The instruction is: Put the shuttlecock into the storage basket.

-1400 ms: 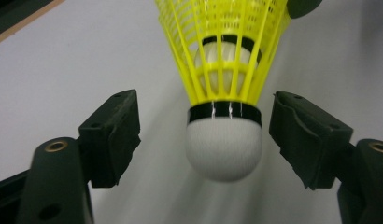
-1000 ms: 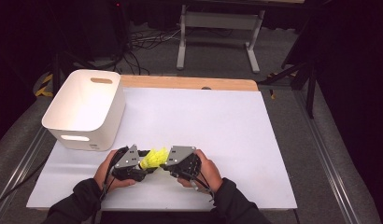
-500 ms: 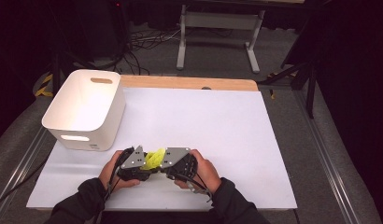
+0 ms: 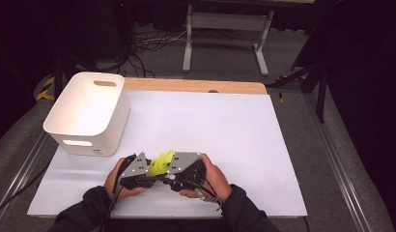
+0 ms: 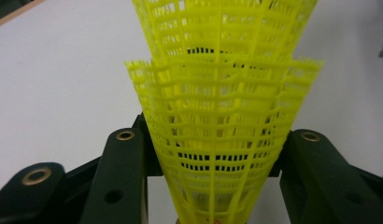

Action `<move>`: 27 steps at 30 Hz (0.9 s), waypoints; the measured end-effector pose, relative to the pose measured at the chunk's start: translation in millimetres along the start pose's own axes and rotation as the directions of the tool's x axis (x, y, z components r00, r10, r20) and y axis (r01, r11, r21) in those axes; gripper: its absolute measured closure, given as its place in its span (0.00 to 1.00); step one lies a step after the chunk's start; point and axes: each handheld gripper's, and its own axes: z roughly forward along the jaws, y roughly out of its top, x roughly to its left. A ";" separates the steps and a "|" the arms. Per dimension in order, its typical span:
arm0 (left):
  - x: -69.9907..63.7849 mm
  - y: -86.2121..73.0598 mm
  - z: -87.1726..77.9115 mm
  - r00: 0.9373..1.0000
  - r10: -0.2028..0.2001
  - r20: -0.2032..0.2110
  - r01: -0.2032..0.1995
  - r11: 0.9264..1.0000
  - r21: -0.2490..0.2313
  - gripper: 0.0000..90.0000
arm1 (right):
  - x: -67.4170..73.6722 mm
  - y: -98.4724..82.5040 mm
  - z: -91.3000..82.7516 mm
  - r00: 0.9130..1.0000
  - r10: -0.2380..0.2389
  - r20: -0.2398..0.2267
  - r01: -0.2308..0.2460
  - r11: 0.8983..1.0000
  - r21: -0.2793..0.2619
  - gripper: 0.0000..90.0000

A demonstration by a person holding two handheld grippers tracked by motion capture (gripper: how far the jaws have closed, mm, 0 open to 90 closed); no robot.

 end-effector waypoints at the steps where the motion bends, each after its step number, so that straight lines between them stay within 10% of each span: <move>1: 0.0 -0.1 -0.2 1.000 -0.003 -0.002 0.003 1.000 -0.002 0.63 | 0.0 0.0 0.0 1.000 0.000 0.000 0.000 1.000 0.000 0.62; 18: 1.8 -0.8 -4.1 1.000 -0.011 -0.024 0.010 1.000 -0.020 0.64 | -3.7 4.7 -29.2 0.995 -0.002 0.098 0.008 0.998 -0.059 0.40; 27: 2.6 -1.6 -7.0 0.999 -0.029 -0.037 0.027 0.999 -0.036 0.63 | -11.6 -6.1 -52.1 0.978 -0.009 0.207 0.038 0.990 -0.138 0.30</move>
